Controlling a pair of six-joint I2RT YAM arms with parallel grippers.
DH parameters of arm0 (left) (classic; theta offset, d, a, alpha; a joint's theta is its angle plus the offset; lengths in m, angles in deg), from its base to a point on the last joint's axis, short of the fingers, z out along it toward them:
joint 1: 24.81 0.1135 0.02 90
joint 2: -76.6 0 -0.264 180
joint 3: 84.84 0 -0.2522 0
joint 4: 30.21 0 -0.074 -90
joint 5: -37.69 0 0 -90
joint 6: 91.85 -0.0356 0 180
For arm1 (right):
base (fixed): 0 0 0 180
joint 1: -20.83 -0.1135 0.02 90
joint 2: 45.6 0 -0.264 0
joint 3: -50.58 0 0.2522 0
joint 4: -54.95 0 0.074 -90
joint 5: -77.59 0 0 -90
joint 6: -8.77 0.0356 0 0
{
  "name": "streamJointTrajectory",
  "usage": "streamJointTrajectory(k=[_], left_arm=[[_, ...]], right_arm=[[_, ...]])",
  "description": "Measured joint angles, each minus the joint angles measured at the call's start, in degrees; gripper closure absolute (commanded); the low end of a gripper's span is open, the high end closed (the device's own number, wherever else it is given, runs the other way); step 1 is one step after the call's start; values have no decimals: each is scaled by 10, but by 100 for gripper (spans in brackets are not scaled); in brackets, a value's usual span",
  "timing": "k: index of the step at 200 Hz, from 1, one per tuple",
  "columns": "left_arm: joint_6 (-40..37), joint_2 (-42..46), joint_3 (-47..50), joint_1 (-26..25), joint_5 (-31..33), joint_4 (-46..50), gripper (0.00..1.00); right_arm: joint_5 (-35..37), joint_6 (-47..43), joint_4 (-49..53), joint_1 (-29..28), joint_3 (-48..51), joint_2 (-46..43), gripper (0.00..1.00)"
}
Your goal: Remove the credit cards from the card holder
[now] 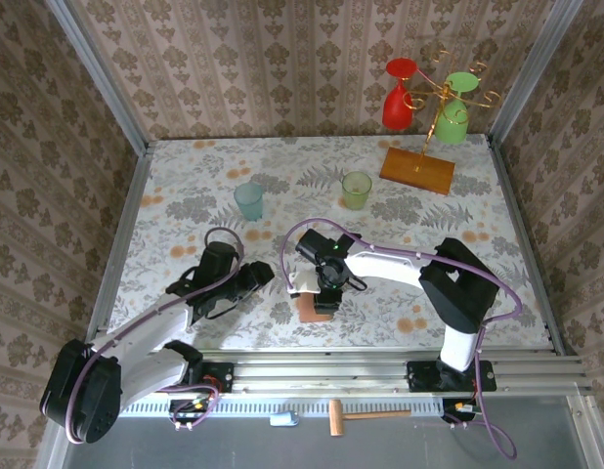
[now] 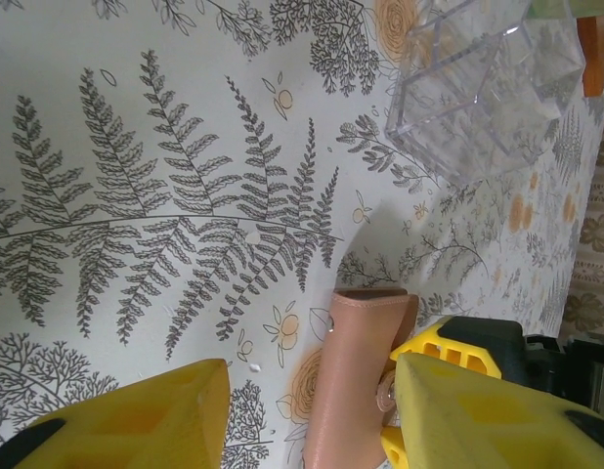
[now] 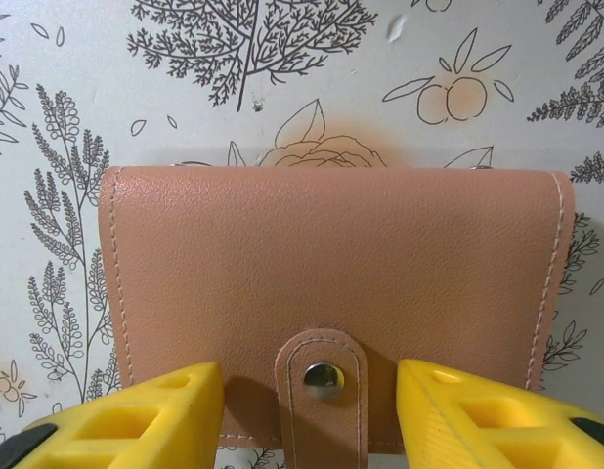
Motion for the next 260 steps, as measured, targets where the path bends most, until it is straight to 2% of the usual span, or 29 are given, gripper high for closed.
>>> streamJointTrajectory(k=[84,171,203,260], left_arm=[[0,0,0,0,0,10,52],[0,0,1,0,0,10,52],[0,-6,1,0,0,9,52],[0,-31,1,-1,-3,2,52]], right_arm=[[2,0,-16,0,0,2,67],[1,8,-29,-1,0,2,87],[-1,17,-46,-1,7,1,92],[-3,36,-102,-1,46,-24,91]])
